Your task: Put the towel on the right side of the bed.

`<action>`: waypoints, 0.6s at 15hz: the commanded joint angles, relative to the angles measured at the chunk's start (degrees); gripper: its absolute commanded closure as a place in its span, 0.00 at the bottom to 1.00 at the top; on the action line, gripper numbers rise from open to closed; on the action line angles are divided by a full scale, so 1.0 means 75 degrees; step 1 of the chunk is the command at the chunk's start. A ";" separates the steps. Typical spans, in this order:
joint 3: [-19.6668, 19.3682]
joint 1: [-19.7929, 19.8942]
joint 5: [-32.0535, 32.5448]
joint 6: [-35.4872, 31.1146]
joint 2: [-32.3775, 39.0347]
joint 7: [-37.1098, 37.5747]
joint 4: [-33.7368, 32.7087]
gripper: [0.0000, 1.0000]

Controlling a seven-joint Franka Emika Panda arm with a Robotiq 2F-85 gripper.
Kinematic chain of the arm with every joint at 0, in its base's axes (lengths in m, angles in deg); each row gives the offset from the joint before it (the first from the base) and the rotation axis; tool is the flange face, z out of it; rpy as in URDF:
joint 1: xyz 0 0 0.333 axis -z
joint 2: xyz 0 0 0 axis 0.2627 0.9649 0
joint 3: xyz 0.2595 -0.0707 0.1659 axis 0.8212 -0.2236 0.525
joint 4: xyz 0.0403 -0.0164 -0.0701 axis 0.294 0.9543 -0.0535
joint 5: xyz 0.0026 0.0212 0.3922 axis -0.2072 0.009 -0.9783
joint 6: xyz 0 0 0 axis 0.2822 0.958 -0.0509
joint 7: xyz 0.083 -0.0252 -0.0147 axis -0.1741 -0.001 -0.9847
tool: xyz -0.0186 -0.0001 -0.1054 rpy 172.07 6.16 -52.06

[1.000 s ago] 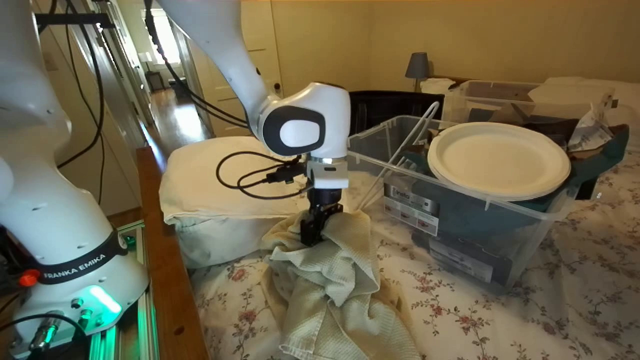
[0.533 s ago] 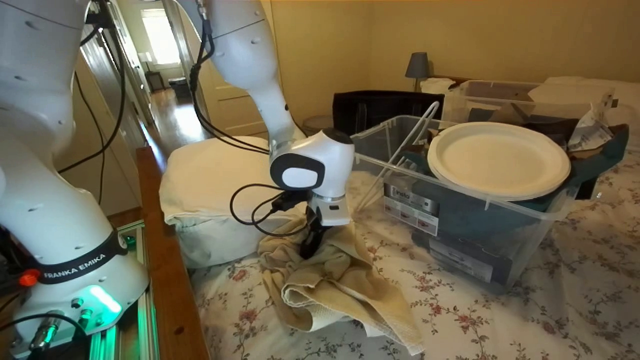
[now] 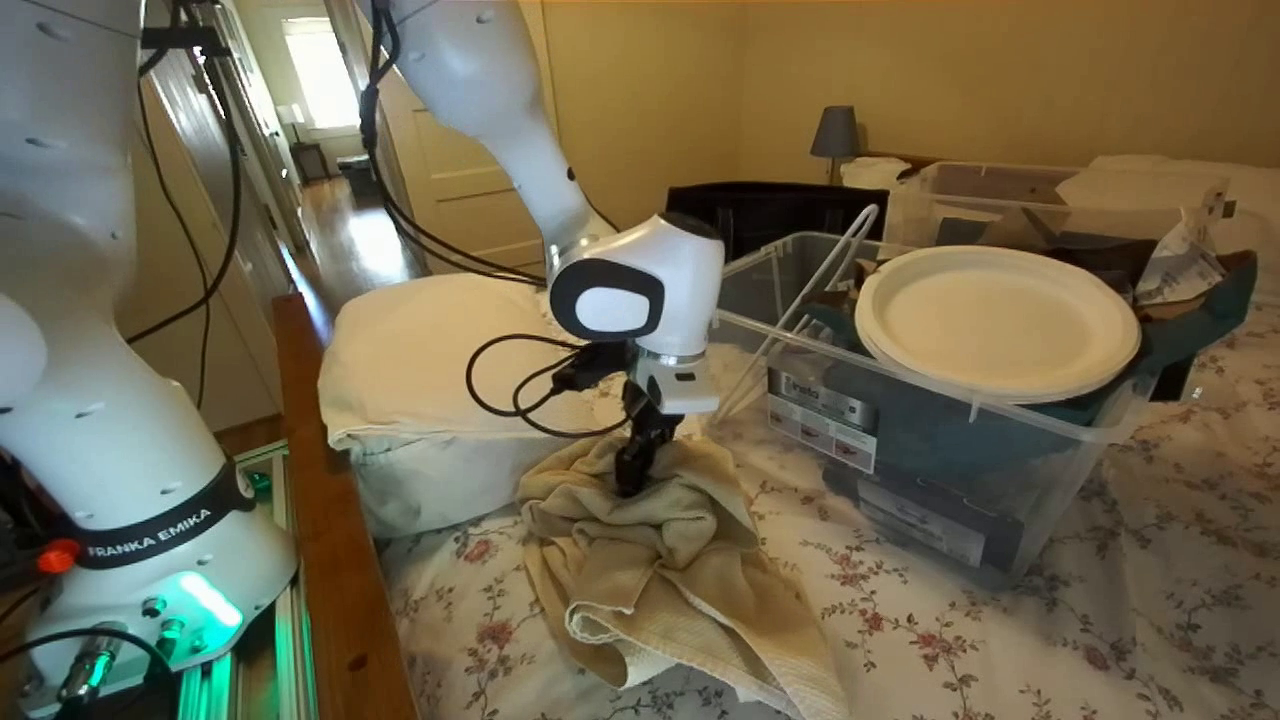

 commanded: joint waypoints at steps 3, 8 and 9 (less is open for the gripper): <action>-0.1487 -0.1143 0.2204 0.0409 -0.1640 0.1682 0.0822 0.06; -0.1338 -0.0915 0.3494 0.0934 -0.2687 0.2425 0.1007 0.00; -0.1123 -0.0755 0.3247 0.0882 -0.3030 0.2094 0.1136 0.00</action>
